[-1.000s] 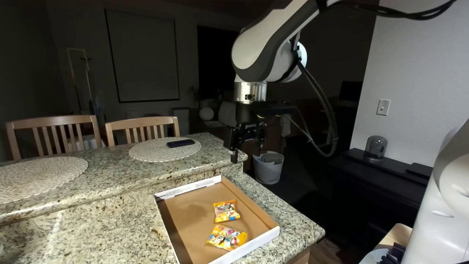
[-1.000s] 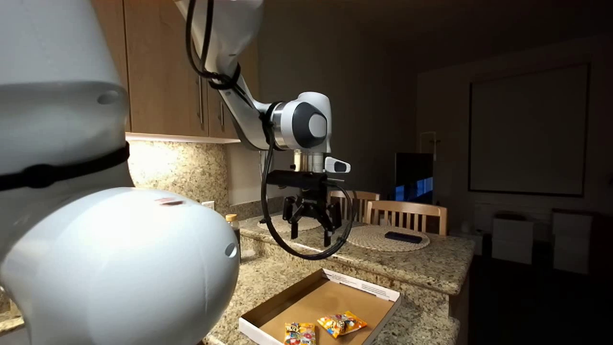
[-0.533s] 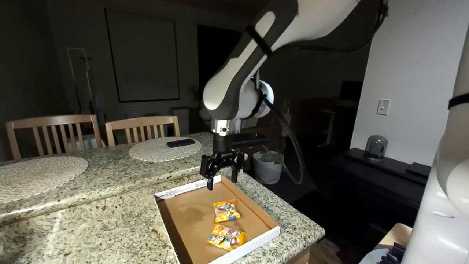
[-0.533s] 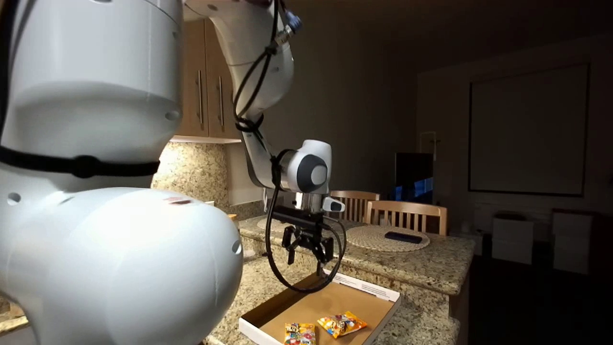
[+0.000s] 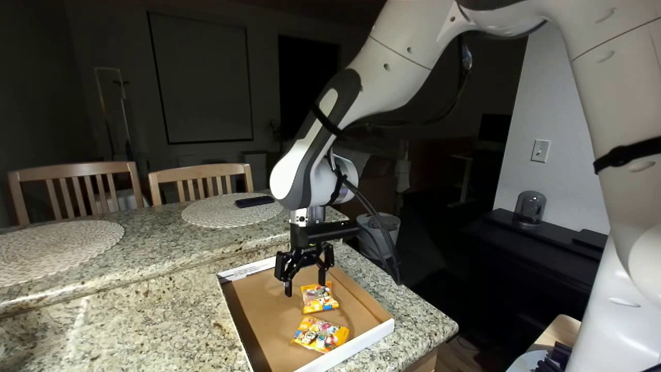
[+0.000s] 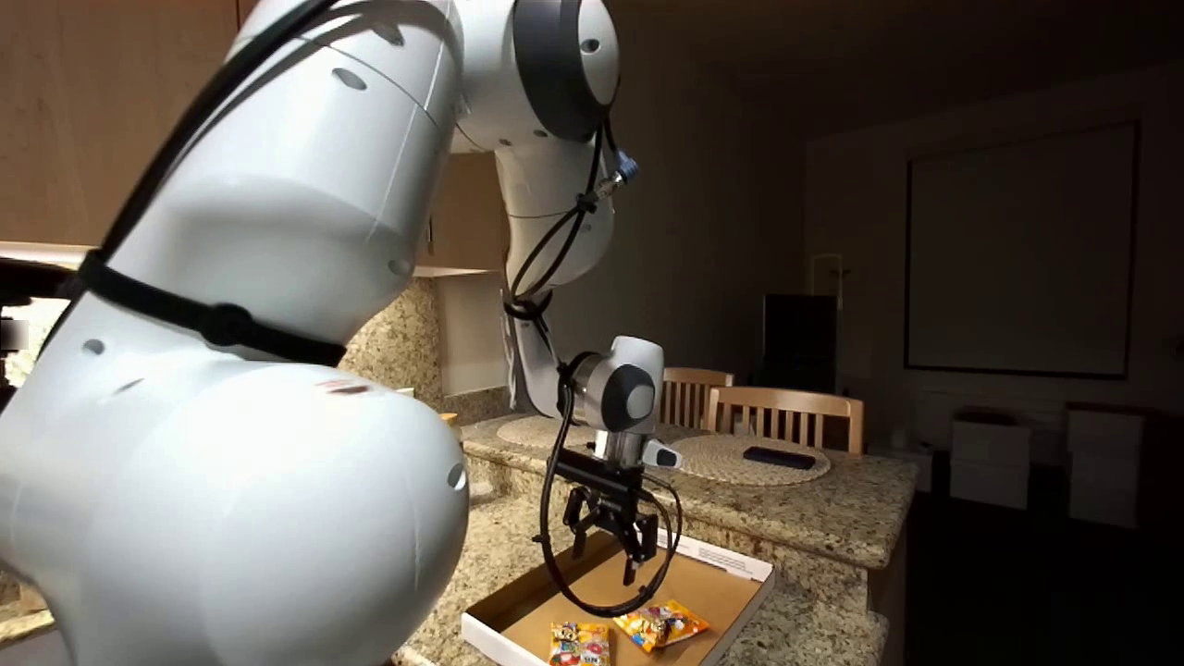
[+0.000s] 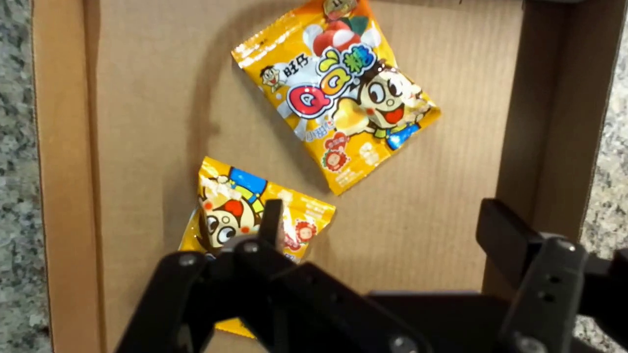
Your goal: Remove the two orange sachets from the box and place them on the countertop
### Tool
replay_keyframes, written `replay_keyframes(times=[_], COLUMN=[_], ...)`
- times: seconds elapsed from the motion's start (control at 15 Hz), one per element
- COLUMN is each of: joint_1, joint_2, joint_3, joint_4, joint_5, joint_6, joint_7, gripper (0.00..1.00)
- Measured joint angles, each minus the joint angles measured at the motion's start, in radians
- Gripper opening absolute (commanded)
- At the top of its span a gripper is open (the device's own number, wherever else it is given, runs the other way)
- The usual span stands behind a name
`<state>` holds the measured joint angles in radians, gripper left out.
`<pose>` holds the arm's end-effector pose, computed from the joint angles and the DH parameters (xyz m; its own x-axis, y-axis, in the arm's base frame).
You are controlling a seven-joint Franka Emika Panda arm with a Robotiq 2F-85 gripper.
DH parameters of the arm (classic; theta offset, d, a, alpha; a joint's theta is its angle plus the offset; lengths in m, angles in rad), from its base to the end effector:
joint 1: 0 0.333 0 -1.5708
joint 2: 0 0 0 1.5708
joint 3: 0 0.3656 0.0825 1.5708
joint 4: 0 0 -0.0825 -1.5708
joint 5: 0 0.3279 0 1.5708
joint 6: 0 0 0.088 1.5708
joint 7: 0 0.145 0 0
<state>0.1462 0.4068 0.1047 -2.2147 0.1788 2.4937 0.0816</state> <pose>0.5072 0.1326 0.2389 0.9888 0.0224 -0.1477 0.0049 -0.9930 -0.1177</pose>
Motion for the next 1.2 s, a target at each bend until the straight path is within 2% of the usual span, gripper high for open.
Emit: replay_keyframes(times=[0.53, 0.87, 1.2], joint_1=[0.003, 0.004, 0.002], joint_2=[0.12, 0.118, 0.054], joint_3=[-0.027, -0.026, -0.001], joint_4=[0.106, 0.107, 0.055], joint_5=[-0.001, -0.001, 0.0], joint_6=[-0.037, -0.048, -0.051], joint_7=[0.078, 0.087, 0.086], gripper=[1.0, 1.0, 1.0])
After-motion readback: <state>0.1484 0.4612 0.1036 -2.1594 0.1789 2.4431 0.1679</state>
